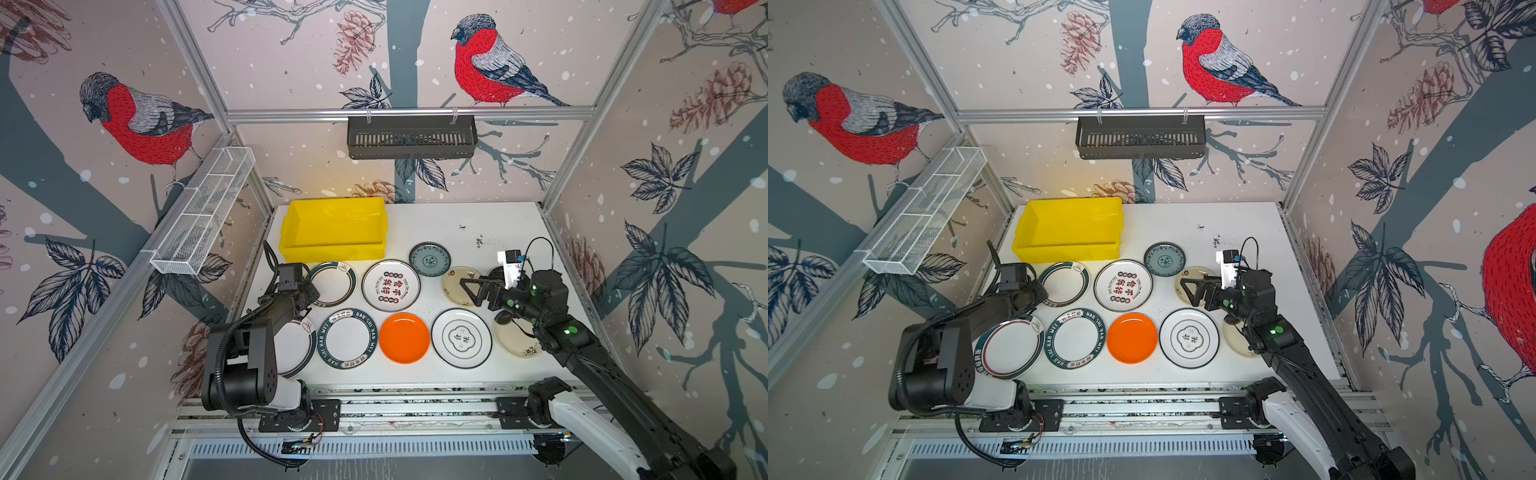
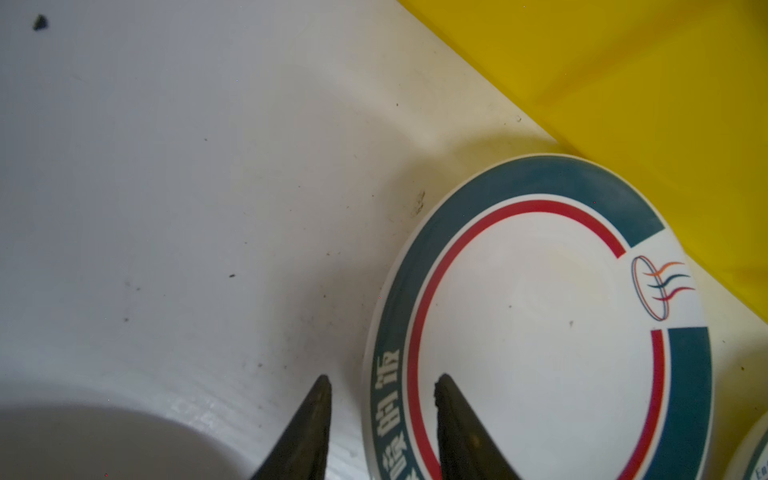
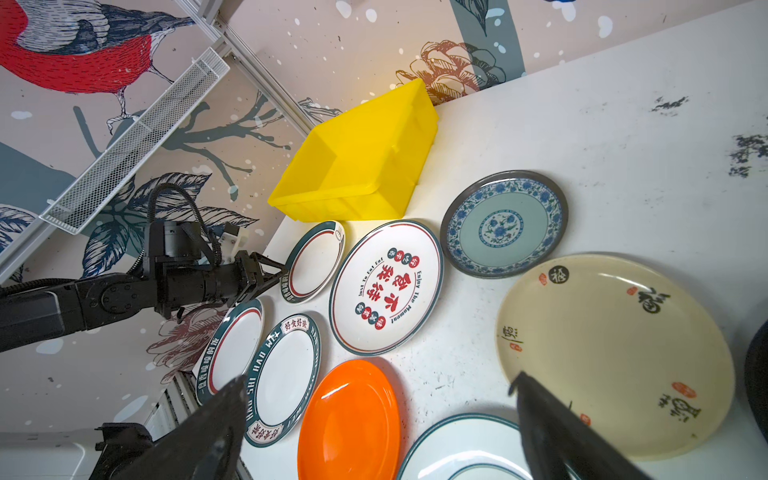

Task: Place the plates into the plastic bin on the countertop
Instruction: 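Close the left gripper on the edge of the small green-rimmed plate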

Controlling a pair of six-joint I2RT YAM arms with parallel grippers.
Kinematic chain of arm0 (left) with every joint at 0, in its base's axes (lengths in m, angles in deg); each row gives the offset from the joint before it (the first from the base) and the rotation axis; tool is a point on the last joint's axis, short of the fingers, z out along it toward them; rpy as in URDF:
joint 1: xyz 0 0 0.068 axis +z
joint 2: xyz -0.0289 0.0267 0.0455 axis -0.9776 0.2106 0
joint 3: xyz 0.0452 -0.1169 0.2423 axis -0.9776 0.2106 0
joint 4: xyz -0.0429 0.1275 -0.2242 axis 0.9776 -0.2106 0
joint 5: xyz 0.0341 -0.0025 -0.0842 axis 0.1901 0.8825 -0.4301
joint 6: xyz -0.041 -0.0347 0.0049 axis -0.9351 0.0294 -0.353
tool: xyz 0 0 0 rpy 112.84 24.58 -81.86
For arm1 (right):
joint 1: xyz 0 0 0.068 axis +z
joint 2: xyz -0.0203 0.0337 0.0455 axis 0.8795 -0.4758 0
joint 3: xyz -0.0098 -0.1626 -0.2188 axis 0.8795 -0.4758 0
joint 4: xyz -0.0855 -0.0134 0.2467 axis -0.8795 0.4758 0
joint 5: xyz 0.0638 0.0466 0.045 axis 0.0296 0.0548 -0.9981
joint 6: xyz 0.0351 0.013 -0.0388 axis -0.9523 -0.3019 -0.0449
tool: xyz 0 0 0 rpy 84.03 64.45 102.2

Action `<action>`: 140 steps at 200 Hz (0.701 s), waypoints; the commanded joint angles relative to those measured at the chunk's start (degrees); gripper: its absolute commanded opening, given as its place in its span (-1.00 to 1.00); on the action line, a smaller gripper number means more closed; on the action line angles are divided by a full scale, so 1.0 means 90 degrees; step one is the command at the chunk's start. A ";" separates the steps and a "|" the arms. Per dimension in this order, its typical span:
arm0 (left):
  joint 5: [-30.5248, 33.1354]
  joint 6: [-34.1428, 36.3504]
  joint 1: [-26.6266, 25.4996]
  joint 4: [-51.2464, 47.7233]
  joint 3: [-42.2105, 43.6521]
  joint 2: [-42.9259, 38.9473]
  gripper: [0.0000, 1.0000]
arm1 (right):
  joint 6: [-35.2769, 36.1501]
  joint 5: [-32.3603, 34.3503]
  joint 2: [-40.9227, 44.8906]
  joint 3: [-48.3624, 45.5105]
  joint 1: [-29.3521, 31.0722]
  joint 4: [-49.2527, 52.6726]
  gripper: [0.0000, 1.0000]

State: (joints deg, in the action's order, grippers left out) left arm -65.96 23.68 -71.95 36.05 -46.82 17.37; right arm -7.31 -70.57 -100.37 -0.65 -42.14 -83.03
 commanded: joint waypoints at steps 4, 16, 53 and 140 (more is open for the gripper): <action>-0.0064 -0.0033 0.0039 0.0010 -0.0201 0.0229 -0.16 | -0.0122 0.0139 0.0064 -0.0041 0.0018 0.0005 0.99; -0.0109 -0.0021 0.0055 0.0061 -0.0237 0.0355 -0.16 | -0.0148 0.0164 0.0087 -0.0053 0.0018 0.0013 0.99; -0.0293 -0.0008 0.0078 0.0077 -0.0409 0.0697 -0.26 | -0.0163 0.0279 0.0160 -0.0033 0.0022 0.0112 0.99; -0.0347 0.0115 0.0107 0.0241 -0.0317 0.0873 -0.58 | -0.0330 0.0371 0.0138 -0.0132 0.0038 -0.0049 0.99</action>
State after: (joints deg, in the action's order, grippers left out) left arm -69.87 24.03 -71.19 40.02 -50.34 24.84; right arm -10.00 -67.62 -99.03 -1.72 -41.88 -81.76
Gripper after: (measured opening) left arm 0.222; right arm 0.997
